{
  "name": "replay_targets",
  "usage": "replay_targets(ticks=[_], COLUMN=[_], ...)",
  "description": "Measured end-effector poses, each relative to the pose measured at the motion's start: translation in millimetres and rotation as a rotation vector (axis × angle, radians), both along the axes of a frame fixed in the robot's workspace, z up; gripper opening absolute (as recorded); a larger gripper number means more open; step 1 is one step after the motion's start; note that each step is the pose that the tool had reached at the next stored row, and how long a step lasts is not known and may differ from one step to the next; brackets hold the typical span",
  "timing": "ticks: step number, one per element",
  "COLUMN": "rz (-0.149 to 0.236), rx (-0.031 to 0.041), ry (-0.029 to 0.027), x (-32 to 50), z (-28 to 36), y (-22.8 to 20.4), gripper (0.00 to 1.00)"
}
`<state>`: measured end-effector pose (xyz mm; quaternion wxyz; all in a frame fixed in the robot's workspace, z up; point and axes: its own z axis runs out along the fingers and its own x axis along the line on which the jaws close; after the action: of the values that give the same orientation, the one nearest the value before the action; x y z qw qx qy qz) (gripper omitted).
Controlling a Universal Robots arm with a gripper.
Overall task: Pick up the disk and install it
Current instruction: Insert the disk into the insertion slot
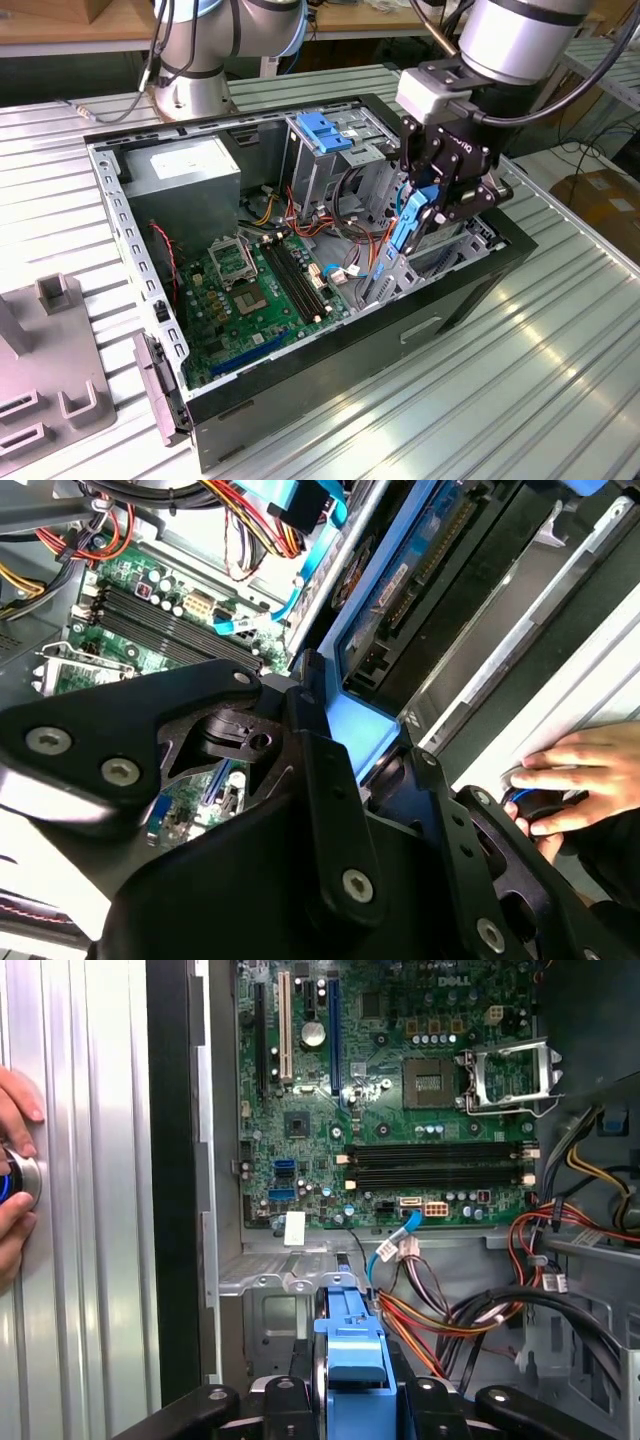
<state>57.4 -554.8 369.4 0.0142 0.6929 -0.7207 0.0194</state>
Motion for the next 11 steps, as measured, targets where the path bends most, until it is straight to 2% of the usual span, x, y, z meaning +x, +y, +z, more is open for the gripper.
replay_targets(ticks=[4,6,9,11], rz=[0.0,0.0,0.0,0.0], rx=[-0.0001,-0.0001,-0.0004,-0.0002], ry=[0.0,0.0,0.0001,0.0001], x=[0.0,0.0,0.0,0.0], z=[-3.4,-7.4,-8.1,-12.4], y=[0.0,0.0,0.0,0.0], gripper=[0.37,0.37,0.37,0.37])
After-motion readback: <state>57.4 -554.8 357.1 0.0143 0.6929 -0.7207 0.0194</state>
